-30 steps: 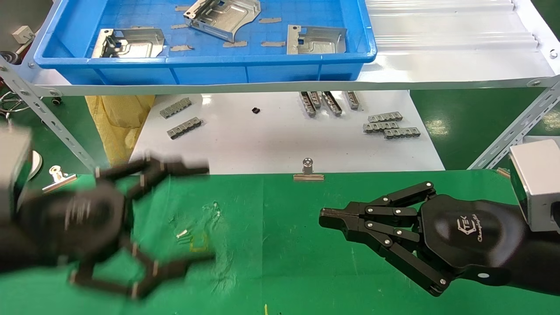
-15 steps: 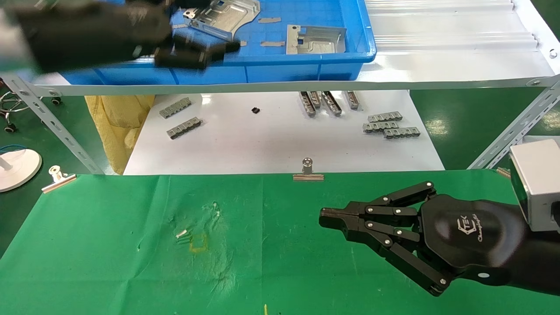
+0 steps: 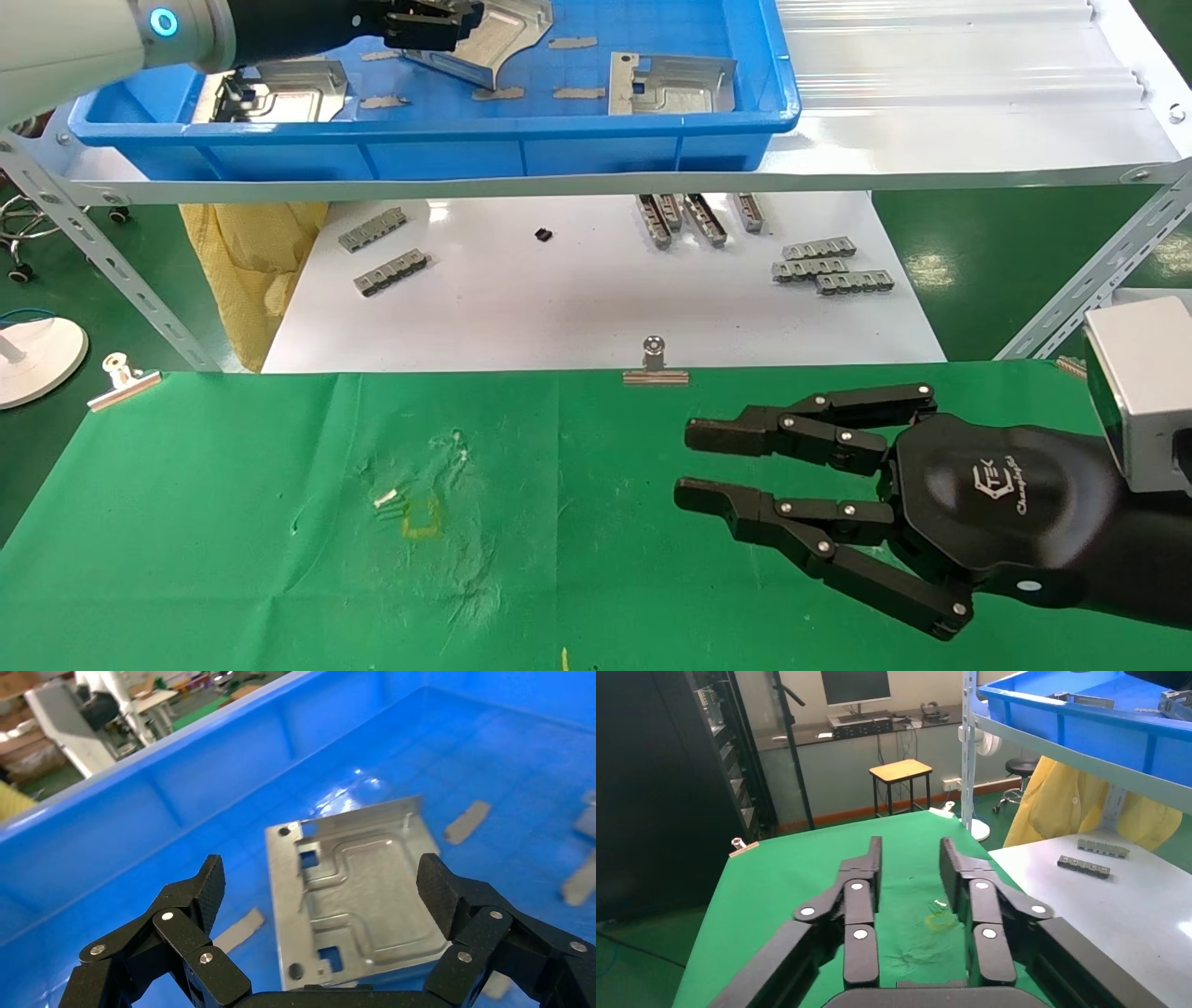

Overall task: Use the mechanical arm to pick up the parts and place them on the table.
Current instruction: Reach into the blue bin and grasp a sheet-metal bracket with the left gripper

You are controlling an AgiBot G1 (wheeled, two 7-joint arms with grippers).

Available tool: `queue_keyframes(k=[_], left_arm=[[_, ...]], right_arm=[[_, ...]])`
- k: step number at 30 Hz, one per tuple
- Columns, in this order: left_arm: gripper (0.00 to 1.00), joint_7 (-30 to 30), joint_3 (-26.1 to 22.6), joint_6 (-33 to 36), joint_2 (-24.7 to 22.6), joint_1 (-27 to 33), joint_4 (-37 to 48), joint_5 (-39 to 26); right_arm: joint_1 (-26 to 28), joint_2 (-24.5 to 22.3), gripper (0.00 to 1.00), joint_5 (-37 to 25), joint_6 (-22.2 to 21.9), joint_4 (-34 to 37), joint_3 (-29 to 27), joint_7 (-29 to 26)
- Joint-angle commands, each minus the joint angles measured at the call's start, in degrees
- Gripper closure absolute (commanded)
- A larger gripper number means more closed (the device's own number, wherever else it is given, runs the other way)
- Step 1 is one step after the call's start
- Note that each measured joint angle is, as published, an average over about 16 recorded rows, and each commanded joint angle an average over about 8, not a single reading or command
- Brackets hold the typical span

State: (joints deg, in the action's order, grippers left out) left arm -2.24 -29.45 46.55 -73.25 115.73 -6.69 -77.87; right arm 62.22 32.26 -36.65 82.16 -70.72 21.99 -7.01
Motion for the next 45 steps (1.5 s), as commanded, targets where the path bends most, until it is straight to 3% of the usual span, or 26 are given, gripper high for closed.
queue_keyframes(k=[1,3,5,17,45], left_arm=[[0.64,-0.53,-0.04,-1.6,-1.1,0.53,2.17,-0.16],[0.89,-0.59,0.01,-2.47,-1.72,0.72,3.27,-0.1],[1.0,-0.35,0.13,-3.21,-2.22,0.86,4.19,0.07],[1.0,4.97,0.96,-7.05,-3.84,0.86,6.75,1.29],[1.0,12.95,-3.76,-9.31,-4.37,0.47,3.28,-3.96]], right_arm=[[0.0,0.0,0.0,0.0,0.0,0.0,0.0,0.0],[0.0,0.0,0.0,0.0,0.0,0.0,0.0,0.0],[0.0,0.0,0.0,0.0,0.0,0.0,0.0,0.0],[0.0,0.0,0.0,0.0,0.0,0.0,0.0,0.0],[0.0,0.0,0.0,0.0,0.0,0.0,0.0,0.0]])
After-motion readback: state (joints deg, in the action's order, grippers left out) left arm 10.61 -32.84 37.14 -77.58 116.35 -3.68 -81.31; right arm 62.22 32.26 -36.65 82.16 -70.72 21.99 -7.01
